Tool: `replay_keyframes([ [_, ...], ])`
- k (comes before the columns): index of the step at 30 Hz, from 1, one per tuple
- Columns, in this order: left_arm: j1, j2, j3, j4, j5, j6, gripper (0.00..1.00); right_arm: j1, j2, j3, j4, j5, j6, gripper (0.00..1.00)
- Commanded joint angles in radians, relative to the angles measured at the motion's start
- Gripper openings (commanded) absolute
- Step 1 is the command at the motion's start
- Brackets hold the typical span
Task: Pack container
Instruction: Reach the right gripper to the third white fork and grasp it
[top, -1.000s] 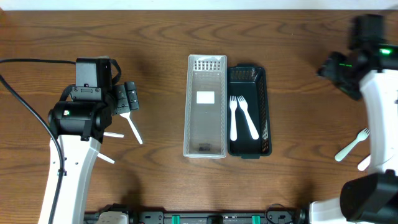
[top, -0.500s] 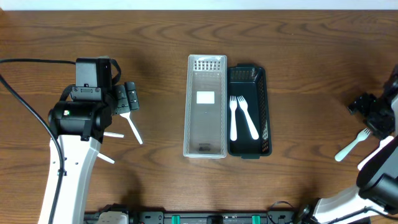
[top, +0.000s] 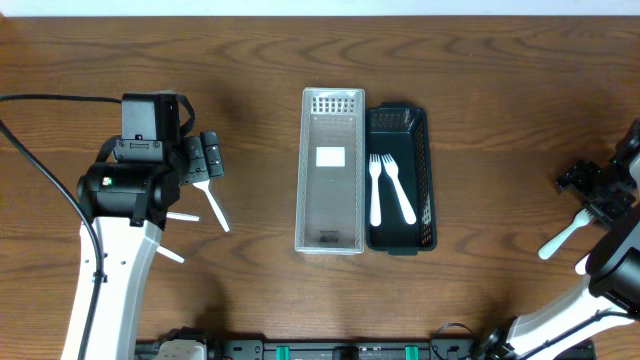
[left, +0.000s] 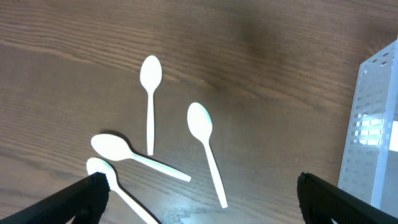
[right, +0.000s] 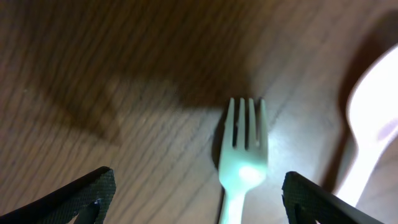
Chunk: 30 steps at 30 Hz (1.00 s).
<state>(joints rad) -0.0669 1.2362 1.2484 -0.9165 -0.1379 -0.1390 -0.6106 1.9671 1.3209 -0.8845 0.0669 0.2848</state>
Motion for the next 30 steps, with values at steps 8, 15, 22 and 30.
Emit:
replay_keyframes([
  [8,0.004,-0.002,0.021,-0.003,-0.002,-0.012,0.98,-0.005,0.048,-0.011,0.042,-0.019,-0.049,0.89],
  [15,0.004,-0.002,0.021,-0.003,-0.002,-0.012,0.98,-0.005,0.048,-0.039,0.076,-0.021,-0.066,0.89],
  [22,0.004,-0.002,0.021,-0.003,-0.002,-0.012,0.98,-0.005,0.048,-0.109,0.111,-0.031,-0.077,0.89],
  [30,0.004,-0.002,0.021,-0.003,-0.002,-0.012,0.98,-0.004,0.048,-0.118,0.094,-0.032,-0.077,0.73],
])
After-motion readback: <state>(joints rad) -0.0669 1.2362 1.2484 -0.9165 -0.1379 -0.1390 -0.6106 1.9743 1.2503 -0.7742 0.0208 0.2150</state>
